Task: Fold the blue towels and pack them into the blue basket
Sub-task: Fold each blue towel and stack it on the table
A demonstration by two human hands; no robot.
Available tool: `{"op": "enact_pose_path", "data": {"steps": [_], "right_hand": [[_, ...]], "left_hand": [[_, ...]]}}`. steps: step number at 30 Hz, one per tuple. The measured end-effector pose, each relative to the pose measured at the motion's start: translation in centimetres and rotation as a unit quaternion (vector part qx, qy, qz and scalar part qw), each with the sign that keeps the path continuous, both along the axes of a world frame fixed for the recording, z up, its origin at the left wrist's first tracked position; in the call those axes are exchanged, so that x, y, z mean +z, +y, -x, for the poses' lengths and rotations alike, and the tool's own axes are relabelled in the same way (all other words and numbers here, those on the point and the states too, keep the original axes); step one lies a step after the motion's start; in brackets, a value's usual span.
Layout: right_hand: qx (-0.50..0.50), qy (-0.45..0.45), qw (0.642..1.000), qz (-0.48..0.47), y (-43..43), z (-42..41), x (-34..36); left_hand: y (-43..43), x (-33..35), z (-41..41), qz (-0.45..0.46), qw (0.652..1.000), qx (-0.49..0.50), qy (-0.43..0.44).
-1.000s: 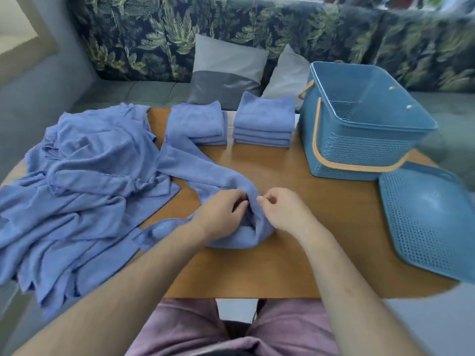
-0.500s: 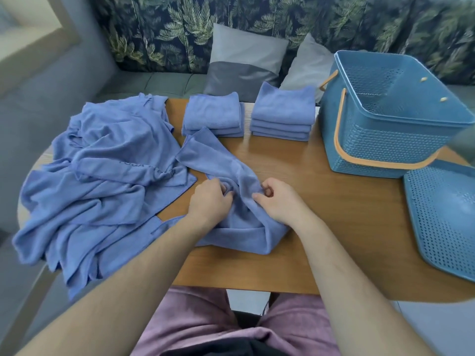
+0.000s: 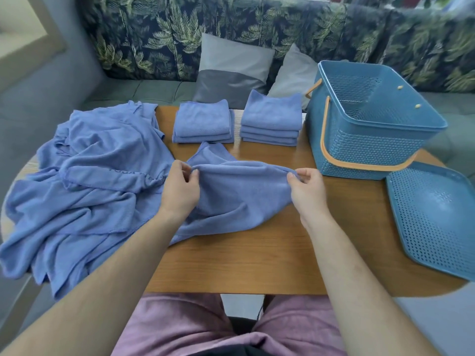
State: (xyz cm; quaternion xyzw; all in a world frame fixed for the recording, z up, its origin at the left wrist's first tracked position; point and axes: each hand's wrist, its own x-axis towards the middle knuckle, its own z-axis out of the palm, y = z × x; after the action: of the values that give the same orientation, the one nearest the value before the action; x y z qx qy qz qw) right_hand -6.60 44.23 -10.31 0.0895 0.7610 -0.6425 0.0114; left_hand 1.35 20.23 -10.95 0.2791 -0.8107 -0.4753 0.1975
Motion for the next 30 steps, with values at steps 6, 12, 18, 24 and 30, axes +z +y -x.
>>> {"op": "enact_pose_path", "data": {"steps": [6,12,18,24,30], "right_hand": [[0.034,-0.089,0.993,0.068,1.8,0.2,0.5],[0.122,-0.091,0.985,0.084,3.0,0.5,2.4],[0.169,-0.137,0.974,0.056,3.0,-0.1,1.6],[0.098,-0.05,0.994,0.011,2.5,1.2,4.5],[0.081,0.034,0.996,0.016,1.9,2.9,10.2]], "left_hand": [[-1.0,1.2,0.1,-0.007,1.0,-0.006,0.022],[-1.2,3.1,0.6,-0.052,0.998,-0.018,0.034],[-1.6,2.7,0.0,-0.086,0.994,-0.024,0.056],[-2.7,4.9,0.4,-0.158,0.982,0.007,0.102],[-4.7,10.4,1.6,-0.229,0.961,-0.013,0.155]]}}
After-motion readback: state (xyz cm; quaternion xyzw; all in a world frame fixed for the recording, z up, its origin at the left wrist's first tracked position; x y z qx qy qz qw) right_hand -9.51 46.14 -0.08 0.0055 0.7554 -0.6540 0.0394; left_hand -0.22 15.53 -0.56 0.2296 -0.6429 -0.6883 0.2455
